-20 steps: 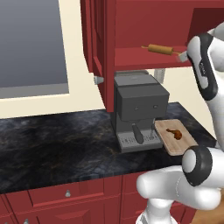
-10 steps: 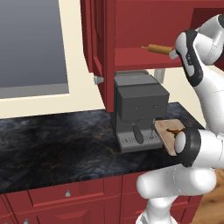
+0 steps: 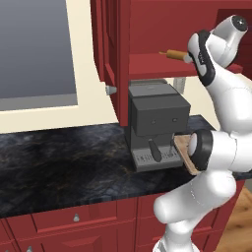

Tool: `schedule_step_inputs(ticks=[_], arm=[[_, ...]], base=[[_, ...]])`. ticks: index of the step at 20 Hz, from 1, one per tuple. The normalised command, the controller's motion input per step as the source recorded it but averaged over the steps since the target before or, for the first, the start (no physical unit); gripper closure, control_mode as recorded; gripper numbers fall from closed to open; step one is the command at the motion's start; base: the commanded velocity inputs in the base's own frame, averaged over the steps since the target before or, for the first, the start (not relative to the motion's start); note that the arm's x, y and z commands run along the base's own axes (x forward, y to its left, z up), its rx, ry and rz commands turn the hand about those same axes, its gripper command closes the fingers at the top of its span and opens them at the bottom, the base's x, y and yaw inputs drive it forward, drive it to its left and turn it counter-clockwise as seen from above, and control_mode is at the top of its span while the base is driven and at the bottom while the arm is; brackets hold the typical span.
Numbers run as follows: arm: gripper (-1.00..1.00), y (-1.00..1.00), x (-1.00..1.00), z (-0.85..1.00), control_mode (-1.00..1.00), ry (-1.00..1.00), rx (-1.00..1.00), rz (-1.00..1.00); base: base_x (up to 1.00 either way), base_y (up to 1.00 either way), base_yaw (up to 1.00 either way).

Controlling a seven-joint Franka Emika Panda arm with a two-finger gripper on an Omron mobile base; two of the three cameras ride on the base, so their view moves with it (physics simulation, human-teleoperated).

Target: Open the cabinet, retrieve the rolling pin, and place it next to the meat on the cutting board to prepare for tenderizing.

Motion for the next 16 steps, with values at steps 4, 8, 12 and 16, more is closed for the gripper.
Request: schedule_step_inputs(ticks=[4,8,12,16], arm=[[-1.0,0.0,0.44,-0.01,-1.0,0.01,0.0,0.0],[-1.0,0.0,0.39,-0.06,-1.0,0.02,0.0,0.0],[-1.0,-0.02,0.32,-0.12,-1.0,0.0,0.0,0.01],[-1.0,-0.11,0.37,-0.09,-1.0,0.0,0.0,0.04]], base=[[0.0,0.0,0.0],[0.0,0.0,0.0],[0.0,0.0,0.0],[0.0,0.0,0.0]])
